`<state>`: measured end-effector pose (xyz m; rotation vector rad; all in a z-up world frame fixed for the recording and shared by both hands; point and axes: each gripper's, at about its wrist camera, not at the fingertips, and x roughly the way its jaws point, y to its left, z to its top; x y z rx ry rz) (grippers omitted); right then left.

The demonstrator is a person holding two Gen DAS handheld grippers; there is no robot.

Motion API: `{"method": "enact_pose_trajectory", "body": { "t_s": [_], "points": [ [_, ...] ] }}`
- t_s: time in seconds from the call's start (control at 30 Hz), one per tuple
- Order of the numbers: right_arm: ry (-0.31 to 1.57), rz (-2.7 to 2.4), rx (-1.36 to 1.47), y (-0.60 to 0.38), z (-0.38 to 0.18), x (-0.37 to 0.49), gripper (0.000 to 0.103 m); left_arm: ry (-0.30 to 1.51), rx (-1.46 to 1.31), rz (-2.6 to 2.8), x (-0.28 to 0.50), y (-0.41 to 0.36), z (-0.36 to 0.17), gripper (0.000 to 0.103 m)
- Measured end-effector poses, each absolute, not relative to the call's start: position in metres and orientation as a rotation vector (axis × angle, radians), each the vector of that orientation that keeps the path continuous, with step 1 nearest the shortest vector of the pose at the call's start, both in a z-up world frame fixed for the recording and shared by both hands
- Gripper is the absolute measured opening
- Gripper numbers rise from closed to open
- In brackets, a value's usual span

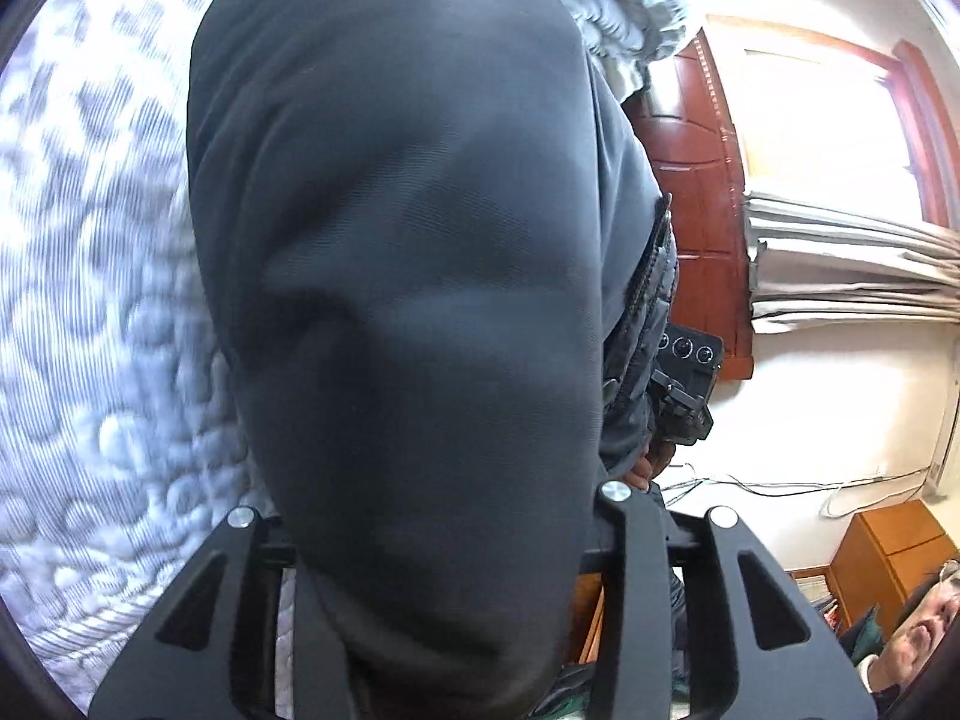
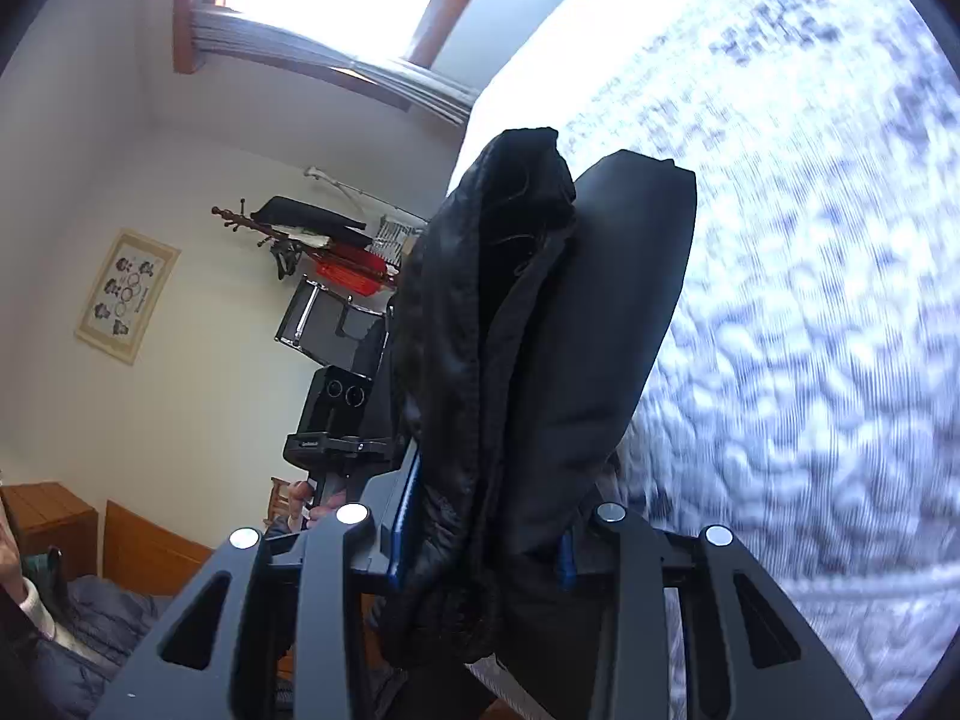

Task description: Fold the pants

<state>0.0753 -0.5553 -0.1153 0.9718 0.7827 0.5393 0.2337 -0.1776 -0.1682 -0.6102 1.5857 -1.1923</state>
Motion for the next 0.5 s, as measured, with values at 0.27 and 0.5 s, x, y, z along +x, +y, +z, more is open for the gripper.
{"method": "enact_pose_trajectory", "body": {
  "t_s": [0.27, 0.5],
  "points": [
    [0.776, 0.56, 0.924, -0.565, -0.088, 0.144, 0.036, 1.476, -0.593, -1.148, 0.285, -0.186, -0.136, 0.037],
    [0.855, 0.546, 0.948, -0.571, -0.112, 0.219, 0.036, 1.459, -0.57, -1.049, 0.338, -0.194, -0.142, 0.037]
  ]
}}
